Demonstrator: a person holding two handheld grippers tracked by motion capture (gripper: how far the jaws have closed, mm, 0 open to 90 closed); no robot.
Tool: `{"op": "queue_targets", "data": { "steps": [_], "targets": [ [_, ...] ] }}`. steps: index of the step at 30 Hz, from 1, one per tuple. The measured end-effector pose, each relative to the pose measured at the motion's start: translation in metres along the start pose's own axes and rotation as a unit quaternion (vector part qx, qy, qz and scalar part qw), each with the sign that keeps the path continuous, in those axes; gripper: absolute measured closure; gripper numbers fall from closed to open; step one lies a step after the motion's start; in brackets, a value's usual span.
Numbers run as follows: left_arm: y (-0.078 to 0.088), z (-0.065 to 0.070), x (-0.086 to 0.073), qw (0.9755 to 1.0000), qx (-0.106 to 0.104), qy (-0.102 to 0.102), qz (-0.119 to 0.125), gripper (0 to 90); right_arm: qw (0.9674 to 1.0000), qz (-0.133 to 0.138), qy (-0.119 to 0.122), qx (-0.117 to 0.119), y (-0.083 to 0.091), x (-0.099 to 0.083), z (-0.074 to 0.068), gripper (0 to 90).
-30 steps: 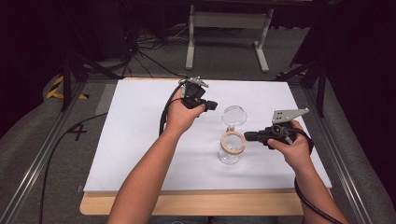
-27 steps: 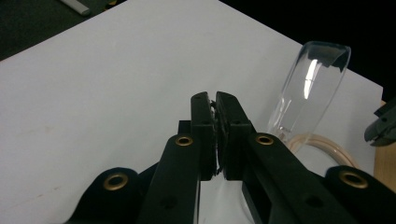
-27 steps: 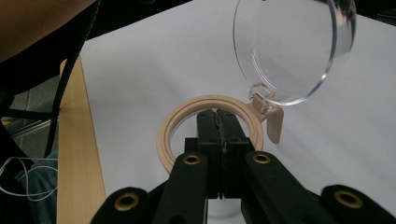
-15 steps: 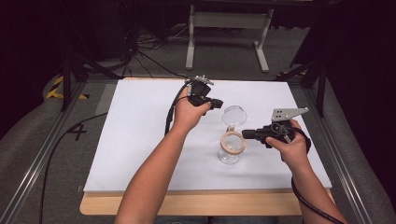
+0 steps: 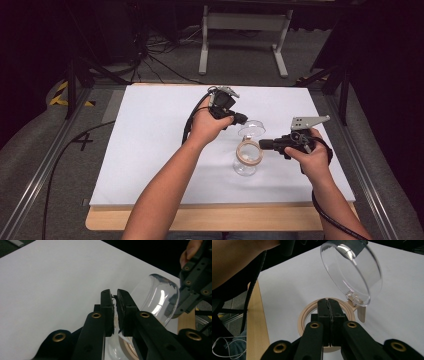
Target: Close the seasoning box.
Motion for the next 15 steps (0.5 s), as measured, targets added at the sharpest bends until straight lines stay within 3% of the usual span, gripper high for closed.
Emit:
{"op": "queue_targets", "data": {
  "steps": [3, 15],
  "targets": [
    [0.004, 0.004, 0.0, 0.9999, 0.002, -0.013, -0.005, 82.8, 1.0, -0.002, -0.001, 0.002, 0.0, 0.0, 0.0, 90.0],
    [0.026, 0.019, -0.007, 0.9995, 0.001, -0.027, -0.015, 73.0, 0.9997, -0.02, 0.001, 0.015, -0.001, -0.001, -0.007, 90.0]
  ]
}}
Point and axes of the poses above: each handheld gripper's, and its own axes: y roughly backward along the jaws, x roughly out of its top, z roughly to its right, the point moved 5 cm from there along -y, roughly forward along the jaws, and after that the axes turned 6 degrees about z, right-handed, at the moved point
